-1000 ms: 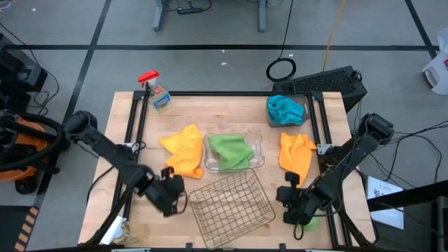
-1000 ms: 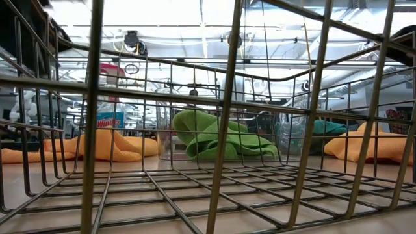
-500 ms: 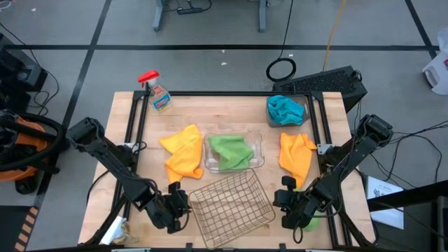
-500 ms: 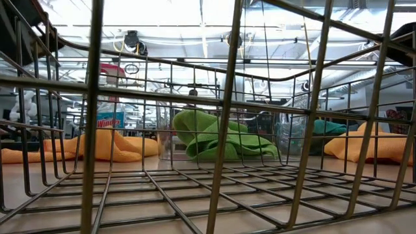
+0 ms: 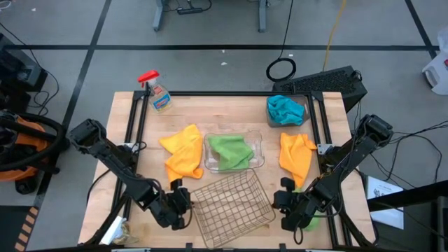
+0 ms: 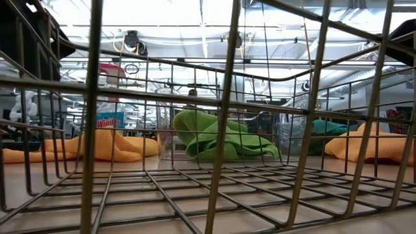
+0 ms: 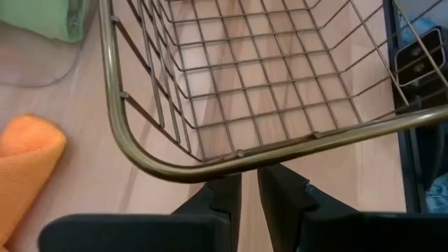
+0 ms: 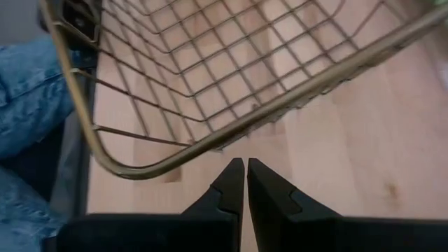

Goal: Sort microfiber towel by color & place in baskets
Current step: Adjust the golden wire basket

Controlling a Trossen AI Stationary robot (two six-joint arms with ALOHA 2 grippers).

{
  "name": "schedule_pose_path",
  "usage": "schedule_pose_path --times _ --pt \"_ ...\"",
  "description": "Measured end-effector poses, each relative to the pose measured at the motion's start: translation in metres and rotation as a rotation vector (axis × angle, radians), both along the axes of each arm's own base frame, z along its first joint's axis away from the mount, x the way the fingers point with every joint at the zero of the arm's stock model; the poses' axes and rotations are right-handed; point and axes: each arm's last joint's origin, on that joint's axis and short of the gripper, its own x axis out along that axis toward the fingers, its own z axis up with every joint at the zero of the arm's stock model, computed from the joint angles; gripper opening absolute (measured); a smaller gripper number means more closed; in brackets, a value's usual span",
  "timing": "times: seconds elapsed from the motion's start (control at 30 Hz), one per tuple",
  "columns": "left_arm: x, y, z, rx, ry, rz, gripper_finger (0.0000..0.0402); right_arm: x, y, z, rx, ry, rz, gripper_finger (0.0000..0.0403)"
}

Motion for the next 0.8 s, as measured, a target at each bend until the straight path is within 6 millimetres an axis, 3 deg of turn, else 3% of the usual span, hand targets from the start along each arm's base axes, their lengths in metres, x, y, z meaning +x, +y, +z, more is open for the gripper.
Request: schedule_pose_path --times 0.8 --pt "0.016 0.021 0.0 0.057 -0.011 0.056 0.0054 0.004 0.009 0.005 0.125 -0.029 0.041 0.0013"
